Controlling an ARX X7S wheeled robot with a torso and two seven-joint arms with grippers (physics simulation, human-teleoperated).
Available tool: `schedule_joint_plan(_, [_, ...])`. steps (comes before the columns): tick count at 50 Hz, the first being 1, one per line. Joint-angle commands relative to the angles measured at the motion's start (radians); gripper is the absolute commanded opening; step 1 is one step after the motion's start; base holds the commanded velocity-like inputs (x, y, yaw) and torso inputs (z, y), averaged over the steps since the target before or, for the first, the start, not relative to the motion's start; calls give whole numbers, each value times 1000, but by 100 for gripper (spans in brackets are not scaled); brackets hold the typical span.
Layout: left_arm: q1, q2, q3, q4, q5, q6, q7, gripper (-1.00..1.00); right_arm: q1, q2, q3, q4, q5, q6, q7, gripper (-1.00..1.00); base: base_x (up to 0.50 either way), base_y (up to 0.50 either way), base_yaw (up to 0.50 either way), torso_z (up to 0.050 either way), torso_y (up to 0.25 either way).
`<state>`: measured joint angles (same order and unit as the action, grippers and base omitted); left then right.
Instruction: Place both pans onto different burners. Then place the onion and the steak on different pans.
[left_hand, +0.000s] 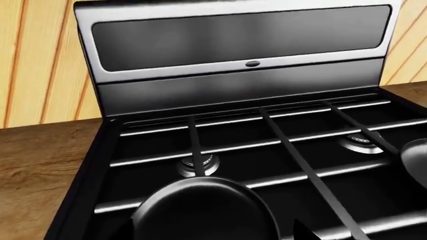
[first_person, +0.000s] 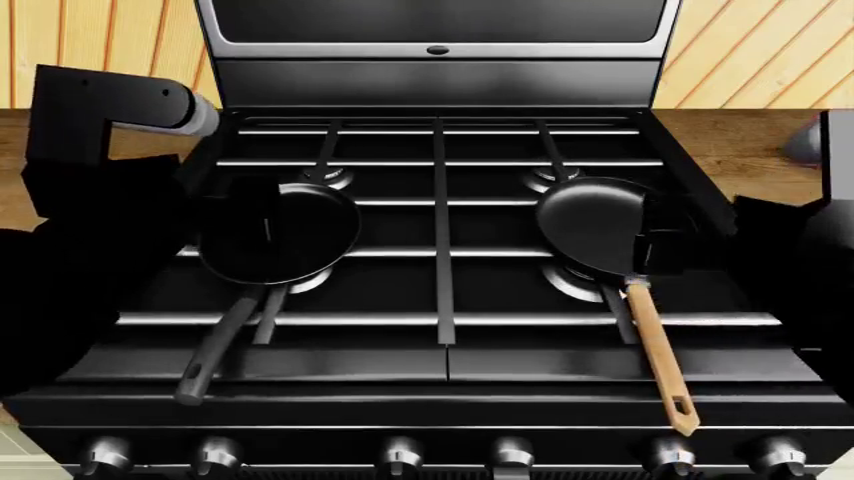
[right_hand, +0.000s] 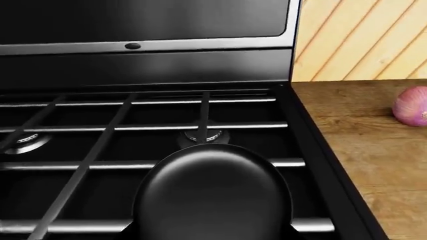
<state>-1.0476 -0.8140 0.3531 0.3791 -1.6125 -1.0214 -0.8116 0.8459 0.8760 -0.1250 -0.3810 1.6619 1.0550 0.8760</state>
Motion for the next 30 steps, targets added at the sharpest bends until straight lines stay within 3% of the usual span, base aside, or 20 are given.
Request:
schedule_joint_plan(1, [10, 27, 0, -17, 75, 43, 36, 100, 109, -9, -15, 20, -35, 9, -14, 100, 0, 0, 0, 0, 0])
schedule_joint_plan(14, [-2, 61, 26, -41, 142, 61, 82, 100, 135, -32, -55, 58, -162, -10, -110, 100, 0, 0, 0, 0, 0])
schedule_joint_plan(30, [-5, 67, 19, -46, 141, 76, 70, 100, 144, -38, -68, 58, -175, -12, -105, 100, 0, 0, 0, 0, 0])
